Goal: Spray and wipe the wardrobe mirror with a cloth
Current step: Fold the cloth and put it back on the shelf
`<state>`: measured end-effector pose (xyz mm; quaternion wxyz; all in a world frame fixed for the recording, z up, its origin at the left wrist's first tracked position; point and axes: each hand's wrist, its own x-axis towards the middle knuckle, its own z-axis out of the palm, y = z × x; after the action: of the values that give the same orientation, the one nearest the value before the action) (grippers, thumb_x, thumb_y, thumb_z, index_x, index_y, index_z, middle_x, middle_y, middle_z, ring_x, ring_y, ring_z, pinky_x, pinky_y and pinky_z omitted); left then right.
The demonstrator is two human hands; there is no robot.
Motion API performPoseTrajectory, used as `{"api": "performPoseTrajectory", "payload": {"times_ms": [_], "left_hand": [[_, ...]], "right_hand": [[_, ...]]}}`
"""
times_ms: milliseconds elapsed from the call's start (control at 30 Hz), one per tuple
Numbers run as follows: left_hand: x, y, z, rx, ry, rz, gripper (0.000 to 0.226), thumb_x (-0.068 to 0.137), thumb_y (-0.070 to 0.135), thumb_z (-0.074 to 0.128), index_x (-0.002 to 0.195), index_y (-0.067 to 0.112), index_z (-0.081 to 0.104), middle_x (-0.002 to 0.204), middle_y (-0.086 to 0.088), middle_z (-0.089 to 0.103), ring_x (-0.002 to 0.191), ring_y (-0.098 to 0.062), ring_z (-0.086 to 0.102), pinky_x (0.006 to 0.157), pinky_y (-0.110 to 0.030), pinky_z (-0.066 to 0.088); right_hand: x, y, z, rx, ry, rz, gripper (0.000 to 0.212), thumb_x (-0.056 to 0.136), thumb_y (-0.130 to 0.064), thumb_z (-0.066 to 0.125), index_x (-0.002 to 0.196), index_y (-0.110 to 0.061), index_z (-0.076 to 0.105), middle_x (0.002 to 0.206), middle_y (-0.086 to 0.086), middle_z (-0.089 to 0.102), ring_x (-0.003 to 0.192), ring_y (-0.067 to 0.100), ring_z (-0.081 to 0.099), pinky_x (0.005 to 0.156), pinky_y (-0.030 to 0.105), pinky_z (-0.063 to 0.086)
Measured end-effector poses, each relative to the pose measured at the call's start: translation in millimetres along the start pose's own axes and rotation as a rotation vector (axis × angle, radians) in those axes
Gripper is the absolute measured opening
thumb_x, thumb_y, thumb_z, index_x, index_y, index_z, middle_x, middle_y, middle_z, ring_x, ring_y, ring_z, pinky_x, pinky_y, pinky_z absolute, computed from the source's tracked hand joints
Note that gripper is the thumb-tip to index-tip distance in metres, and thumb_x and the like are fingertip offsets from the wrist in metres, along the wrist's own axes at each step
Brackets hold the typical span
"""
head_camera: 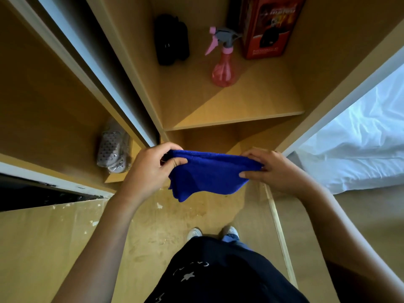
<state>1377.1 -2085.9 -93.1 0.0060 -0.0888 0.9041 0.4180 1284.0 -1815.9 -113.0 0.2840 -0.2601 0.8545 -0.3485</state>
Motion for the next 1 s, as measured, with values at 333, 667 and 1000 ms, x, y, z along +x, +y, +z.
{"api": "performPoseTrajectory", "payload": {"times_ms": [333,667,1000], "left_hand": [[37,21,-5,-0.054,-0.051,0.170,0.008,0.090,0.019,0.065,0.098,0.019,0.063,0.087,0.015,0.065,0.079,-0.001,0.059,0.063,-0.013,0.046],[153,67,38,-0.116,-0.184,0.089,0.008,0.092,0.019,0.062,0.098,0.012,0.061,0.090,0.001,0.064,0.071,-0.006,0.061,0.052,-0.015,0.045],[234,88,92,-0.035,0.038,0.284,0.012,0.094,0.026,0.057,0.106,0.023,0.054,0.105,0.006,0.060,0.085,-0.004,0.062,0.073,-0.022,0.053]], "right_hand": [[-6,-3,-25,0.157,0.413,-0.131,0.024,0.080,-0.037,0.064,0.099,-0.023,0.067,0.088,-0.006,0.071,0.086,0.005,0.066,0.073,0.013,0.049],[44,45,-113,0.121,0.490,0.063,0.010,0.089,-0.014,0.069,0.099,-0.015,0.067,0.089,0.010,0.067,0.082,0.029,0.067,0.071,0.044,0.060],[93,62,-184,-0.274,0.744,0.059,0.040,0.093,0.004,0.049,0.130,-0.010,0.056,0.125,0.008,0.058,0.110,0.023,0.056,0.092,0.020,0.040]]}}
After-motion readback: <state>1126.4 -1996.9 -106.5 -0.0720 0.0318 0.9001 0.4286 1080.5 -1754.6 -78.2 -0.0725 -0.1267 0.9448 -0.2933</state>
